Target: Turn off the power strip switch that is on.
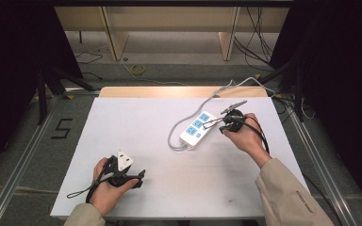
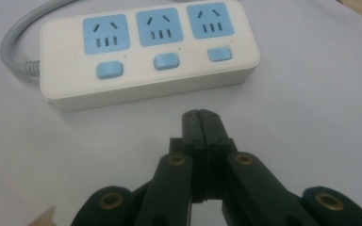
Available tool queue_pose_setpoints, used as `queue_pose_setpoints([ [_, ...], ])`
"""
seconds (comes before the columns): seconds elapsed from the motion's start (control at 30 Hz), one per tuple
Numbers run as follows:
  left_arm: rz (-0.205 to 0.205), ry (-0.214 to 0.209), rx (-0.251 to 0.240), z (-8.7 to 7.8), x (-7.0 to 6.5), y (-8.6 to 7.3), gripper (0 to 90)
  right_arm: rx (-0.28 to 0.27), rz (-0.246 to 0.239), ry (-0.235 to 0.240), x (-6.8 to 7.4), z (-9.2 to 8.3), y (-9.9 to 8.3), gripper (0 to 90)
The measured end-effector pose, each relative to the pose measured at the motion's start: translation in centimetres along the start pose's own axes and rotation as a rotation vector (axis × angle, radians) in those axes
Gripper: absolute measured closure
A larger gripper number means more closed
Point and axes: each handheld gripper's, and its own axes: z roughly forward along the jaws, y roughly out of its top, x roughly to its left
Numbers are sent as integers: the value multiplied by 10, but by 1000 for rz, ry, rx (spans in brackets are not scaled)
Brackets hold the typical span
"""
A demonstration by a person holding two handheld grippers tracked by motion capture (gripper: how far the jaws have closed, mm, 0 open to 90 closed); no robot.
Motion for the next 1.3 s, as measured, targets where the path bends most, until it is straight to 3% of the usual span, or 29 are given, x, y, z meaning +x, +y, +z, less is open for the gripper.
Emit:
queue_pose_setpoints([
  [1.3,-3,5,1,-1,1,-1,155,29,46,-12,-17,18,15,900],
])
